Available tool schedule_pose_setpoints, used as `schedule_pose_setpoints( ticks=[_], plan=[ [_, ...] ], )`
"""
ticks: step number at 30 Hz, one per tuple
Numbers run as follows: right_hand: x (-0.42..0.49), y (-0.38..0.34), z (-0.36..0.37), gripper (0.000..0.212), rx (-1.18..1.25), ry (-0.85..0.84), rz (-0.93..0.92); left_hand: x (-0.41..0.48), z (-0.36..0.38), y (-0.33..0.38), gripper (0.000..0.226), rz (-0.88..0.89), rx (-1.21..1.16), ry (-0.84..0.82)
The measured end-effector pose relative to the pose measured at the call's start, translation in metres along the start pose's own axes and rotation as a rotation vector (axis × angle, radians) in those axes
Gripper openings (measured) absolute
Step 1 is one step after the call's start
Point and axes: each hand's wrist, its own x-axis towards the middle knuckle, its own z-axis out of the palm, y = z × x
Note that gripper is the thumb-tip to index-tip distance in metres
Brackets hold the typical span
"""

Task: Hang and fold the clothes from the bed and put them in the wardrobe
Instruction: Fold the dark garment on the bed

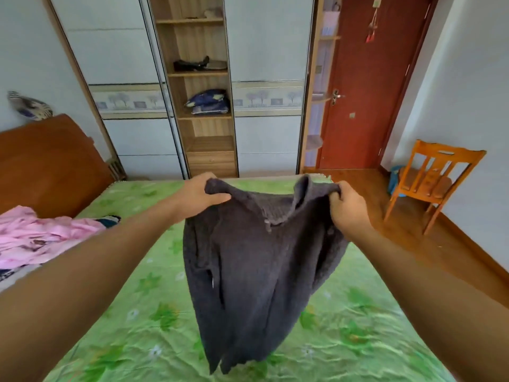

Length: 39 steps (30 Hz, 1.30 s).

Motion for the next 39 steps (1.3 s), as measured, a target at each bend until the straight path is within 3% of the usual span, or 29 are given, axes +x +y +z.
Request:
schedule_pose_setpoints(
  ticks=[5,8,13,16,19,23,28,39],
  plan=[
    [0.048,0.030,-0.038,0.026,-0.395,-0.215,-0.180,-0.005,-0.017,0.005,0.020,-0.005,0.340,0.121],
    [0.064,0.042,-0.049,0.037,-0.489,-0.252,-0.272,-0.006,-0.008,0.006,0.018,-0.025,0.452,0.247],
    [0.065,0.073,-0.062,0.052,-0.622,-0.404,-0.399,-0.007,0.007,-0.005,0.023,-0.015,0.552,0.200],
    [0.062,0.087,-0.061,0.048,-0.691,-0.526,-0.406,-0.008,0.015,-0.019,0.019,-0.023,0.549,0.132],
    [0.061,0.091,-0.057,0.027,-0.661,-0.653,-0.290,0.001,0.020,-0.034,0.019,-0.021,0.510,0.062],
    [0.061,0.093,-0.053,0.018,-0.627,-0.639,-0.202,0.016,0.014,-0.050,0.017,0.016,0.504,-0.006],
    [0.074,0.098,-0.037,0.022,-0.608,-0.577,-0.181,0.042,0.008,-0.071,0.015,-0.007,0.504,-0.037],
    [0.193,0.063,0.001,0.011,-0.694,-0.357,-0.251,0.164,-0.025,-0.068,0.021,-0.011,0.530,0.191]
  ],
)
